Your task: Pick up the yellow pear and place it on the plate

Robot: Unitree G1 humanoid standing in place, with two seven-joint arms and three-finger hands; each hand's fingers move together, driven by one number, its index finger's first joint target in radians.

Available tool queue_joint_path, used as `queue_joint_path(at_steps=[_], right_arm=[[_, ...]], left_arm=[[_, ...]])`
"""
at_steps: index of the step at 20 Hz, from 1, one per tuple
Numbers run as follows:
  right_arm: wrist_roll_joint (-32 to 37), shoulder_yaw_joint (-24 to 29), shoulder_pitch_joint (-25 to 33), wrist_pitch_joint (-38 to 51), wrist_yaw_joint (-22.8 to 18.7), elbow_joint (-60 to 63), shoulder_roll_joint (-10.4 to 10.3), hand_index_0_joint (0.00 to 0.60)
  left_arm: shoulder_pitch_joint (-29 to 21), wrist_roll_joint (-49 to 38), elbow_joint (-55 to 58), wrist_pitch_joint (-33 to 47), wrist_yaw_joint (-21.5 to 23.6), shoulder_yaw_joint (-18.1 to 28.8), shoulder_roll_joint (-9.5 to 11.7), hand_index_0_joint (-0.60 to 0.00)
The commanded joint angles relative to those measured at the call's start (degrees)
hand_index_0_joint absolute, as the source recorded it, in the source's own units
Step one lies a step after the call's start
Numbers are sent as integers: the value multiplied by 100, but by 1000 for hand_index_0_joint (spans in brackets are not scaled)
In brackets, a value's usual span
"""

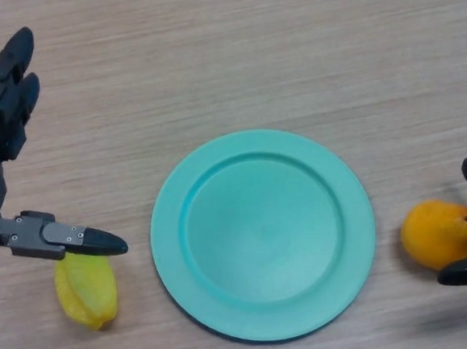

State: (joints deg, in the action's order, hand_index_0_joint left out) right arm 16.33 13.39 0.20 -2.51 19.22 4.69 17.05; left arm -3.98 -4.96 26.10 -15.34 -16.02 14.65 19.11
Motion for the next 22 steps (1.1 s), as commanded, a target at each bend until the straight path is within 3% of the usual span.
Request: queue_joint_path(at_steps=[1,2,3,6,7,8,13,16,22], right_arm=[[235,77,98,708,-198,-101,90,0],[205,20,93,692,-247,-67,64,0],[169,-28,93,675,-289,-38,45,49],[-47,-142,87,859,-359,72,3,399],[-316,-290,90,1082,-480,199,-51,549],[-451,-382,88,1152,-564,238,-88,600],[-954,-512,188,1536,-919,535,-101,600],[-1128,-491,228,1436,-1080,111,-63,600],[-315,-678,378,-580,-1298,-1935,-260,600]], left_arm=[[-96,-59,366,703,303,626,243,0],[-92,-136,398,669,308,667,251,0],[-89,-190,420,653,318,695,254,0],[-35,-128,381,778,309,719,249,0],[19,-47,323,924,273,752,244,0],[45,13,287,1014,259,777,245,0],[109,31,331,990,189,800,214,0],[108,23,327,994,186,841,225,0],[59,-5,488,797,202,717,199,0]])
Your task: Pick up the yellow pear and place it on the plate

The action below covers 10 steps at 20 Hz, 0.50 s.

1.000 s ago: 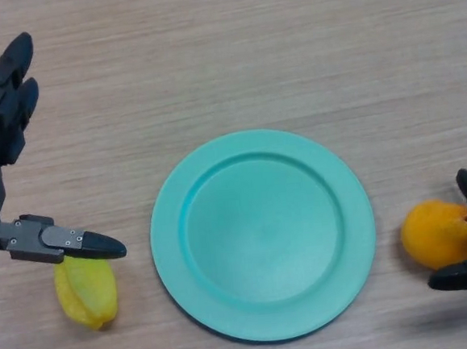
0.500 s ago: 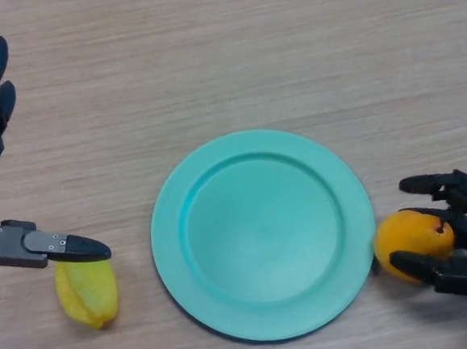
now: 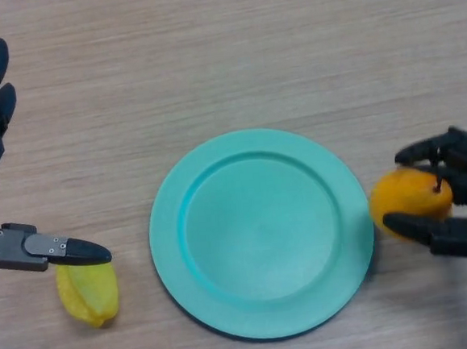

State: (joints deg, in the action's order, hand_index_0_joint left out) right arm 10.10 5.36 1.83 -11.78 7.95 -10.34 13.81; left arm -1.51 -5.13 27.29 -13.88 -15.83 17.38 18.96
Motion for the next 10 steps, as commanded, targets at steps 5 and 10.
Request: queue_joint_path(at_steps=[5,10], right_arm=[[61,-949,471,684,-496,-298,-261,600],[-239,-1866,737,1066,-1011,569,-292,600]], left_arm=[[-156,-160,420,859,18,316,159,0],[-37,-210,499,763,-102,313,83,0]])
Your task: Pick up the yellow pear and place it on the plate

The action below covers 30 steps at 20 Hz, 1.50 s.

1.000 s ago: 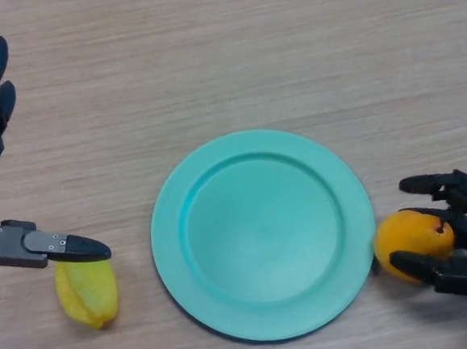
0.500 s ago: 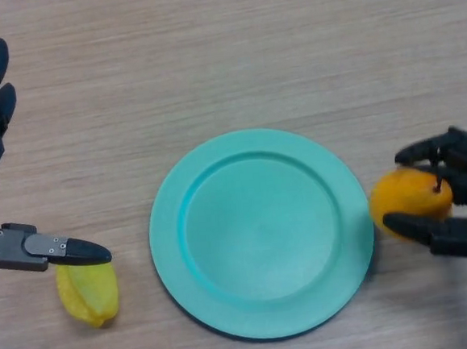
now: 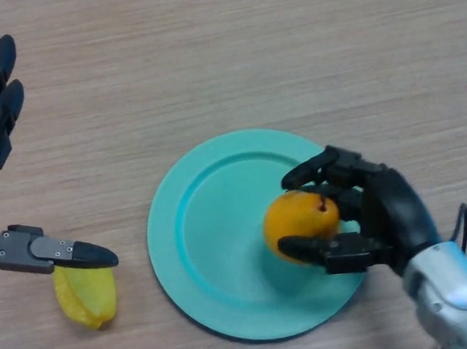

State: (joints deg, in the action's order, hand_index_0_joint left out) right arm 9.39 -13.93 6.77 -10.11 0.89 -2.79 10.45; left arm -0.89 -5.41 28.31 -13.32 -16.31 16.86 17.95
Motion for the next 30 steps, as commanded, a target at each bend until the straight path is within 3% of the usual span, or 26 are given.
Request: queue_joint_path(at_steps=[1,5,6,9,10,11,16,20,21,25,30], right_arm=[[-301,-171,312,949,-523,-11,45,600],[-318,-433,297,770,-816,60,44,600],[-296,-440,294,741,-819,36,44,550],[-342,-424,264,440,-555,-340,44,150],[-371,-401,253,289,-427,-544,44,50],[-439,-349,225,153,-339,-753,44,0],[-363,-42,121,-358,-228,-1587,44,0],[-182,586,-169,-881,294,-2644,44,0],[-237,819,-313,-914,543,-2901,66,0],[8,1440,-741,-1343,750,-3765,235,0],[-74,2142,-1010,-1559,985,-4325,359,0]], left_arm=[[-72,-227,444,618,-78,409,182,0],[55,-362,525,489,-177,468,129,0],[65,-359,528,490,-185,475,125,0],[136,-398,542,395,-251,572,111,0],[160,-406,544,345,-287,611,105,0],[162,-358,468,414,-294,629,99,0],[120,-246,292,600,-170,544,119,0],[59,-517,432,171,-165,530,133,0],[71,-577,482,49,-158,457,105,0],[61,-973,786,-729,-171,324,77,0],[-54,-741,735,-710,-5,177,56,0]])
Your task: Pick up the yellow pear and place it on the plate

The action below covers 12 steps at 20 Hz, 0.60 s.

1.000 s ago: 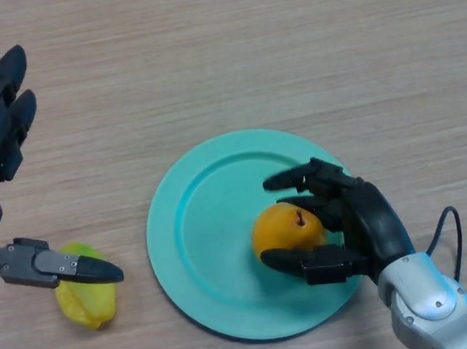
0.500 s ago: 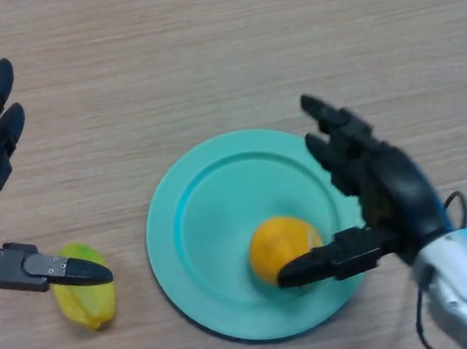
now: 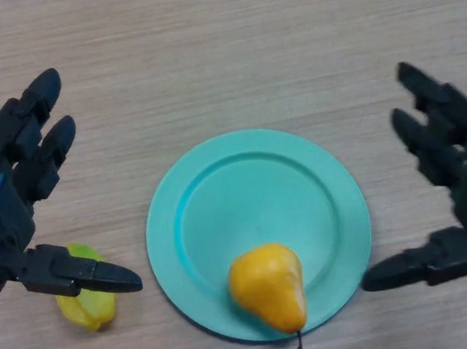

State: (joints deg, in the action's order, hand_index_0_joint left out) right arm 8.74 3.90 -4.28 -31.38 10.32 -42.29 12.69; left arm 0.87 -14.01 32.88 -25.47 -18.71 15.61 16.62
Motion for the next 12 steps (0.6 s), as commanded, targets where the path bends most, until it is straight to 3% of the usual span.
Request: queue_joint_path(at_steps=[1,7,12], right_arm=[[-91,429,77,614,80,-430,124,0],[-437,512,24,583,388,-534,121,0],[-606,279,31,585,461,-446,100,0]], left_arm=[[-289,116,255,454,335,313,214,0],[-336,198,200,514,394,400,273,0],[-393,237,147,769,506,506,336,0]])
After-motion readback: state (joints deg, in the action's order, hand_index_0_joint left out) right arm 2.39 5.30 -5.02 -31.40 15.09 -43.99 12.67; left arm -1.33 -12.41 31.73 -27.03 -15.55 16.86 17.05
